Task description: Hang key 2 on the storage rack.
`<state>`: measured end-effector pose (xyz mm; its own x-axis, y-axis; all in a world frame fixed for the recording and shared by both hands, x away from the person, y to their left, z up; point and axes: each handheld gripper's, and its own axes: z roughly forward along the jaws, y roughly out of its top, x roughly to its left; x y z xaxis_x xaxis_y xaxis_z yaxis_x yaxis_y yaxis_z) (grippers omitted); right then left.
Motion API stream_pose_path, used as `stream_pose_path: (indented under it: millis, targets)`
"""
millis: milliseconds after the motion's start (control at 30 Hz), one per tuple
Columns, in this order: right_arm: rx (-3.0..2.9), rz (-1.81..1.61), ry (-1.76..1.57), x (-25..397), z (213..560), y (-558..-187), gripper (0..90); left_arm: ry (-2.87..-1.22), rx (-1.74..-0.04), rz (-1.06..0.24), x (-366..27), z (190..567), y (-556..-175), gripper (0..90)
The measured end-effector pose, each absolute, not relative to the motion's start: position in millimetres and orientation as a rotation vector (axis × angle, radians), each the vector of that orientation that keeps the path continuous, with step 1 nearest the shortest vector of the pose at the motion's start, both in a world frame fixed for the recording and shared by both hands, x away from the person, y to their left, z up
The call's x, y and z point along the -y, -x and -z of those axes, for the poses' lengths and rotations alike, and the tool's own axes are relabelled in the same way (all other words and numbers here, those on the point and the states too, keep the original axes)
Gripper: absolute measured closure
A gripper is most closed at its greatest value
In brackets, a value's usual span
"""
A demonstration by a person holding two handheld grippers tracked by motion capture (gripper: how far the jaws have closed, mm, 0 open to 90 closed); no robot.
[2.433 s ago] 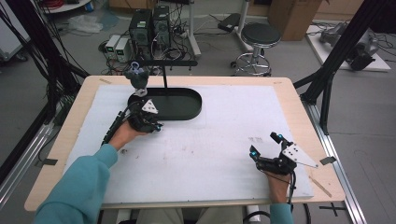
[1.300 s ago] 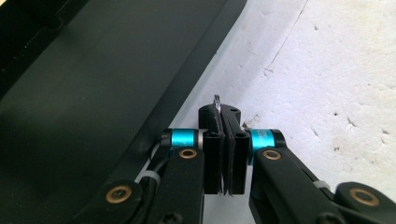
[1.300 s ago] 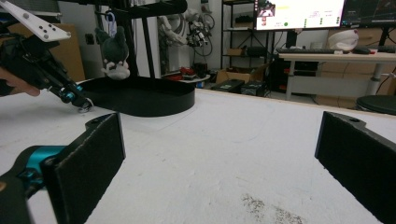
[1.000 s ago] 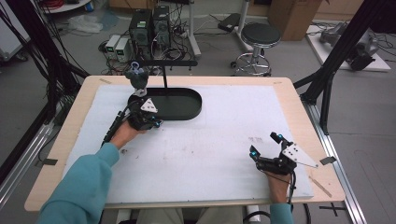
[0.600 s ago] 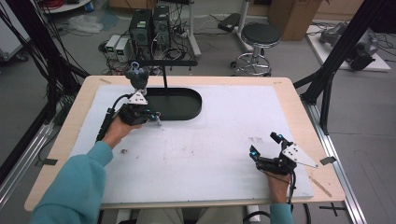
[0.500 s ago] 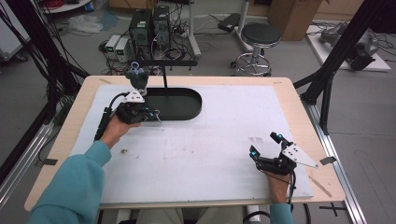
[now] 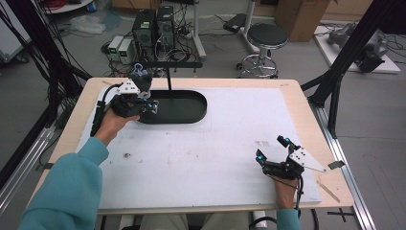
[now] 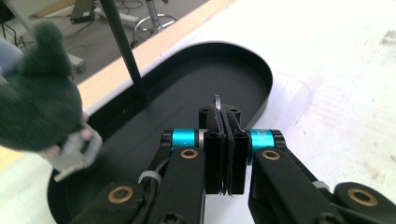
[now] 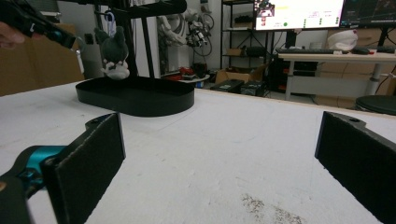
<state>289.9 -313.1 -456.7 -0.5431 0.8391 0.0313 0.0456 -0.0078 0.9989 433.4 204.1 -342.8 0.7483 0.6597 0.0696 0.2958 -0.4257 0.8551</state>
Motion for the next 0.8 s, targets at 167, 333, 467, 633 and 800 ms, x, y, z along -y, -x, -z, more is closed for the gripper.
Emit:
stream_pose_path:
  millis: [167,333,467,633,800]
  targets:
    - [-1.644,-1.619,-0.928,313,457,-290,0.8,-2.026,-0.709,-0.522,-200,328,-439,88.2]
    - [-1.645,-1.621,-0.928,313,457,-290,0.8,-2.016,-0.704,-0.539,-194,313,-447,88.2]
    - [-1.646,-1.622,-0.928,313,457,-290,0.8,-2.006,-0.713,-0.553,-194,304,-454,88.2]
    - [-1.642,-1.623,-0.930,313,457,-290,0.8,-1.989,-0.724,-0.561,-196,294,-461,88.2]
    - [-1.646,-1.622,-0.930,313,457,-290,0.8,-1.994,-0.722,-0.571,-195,286,-467,88.2]
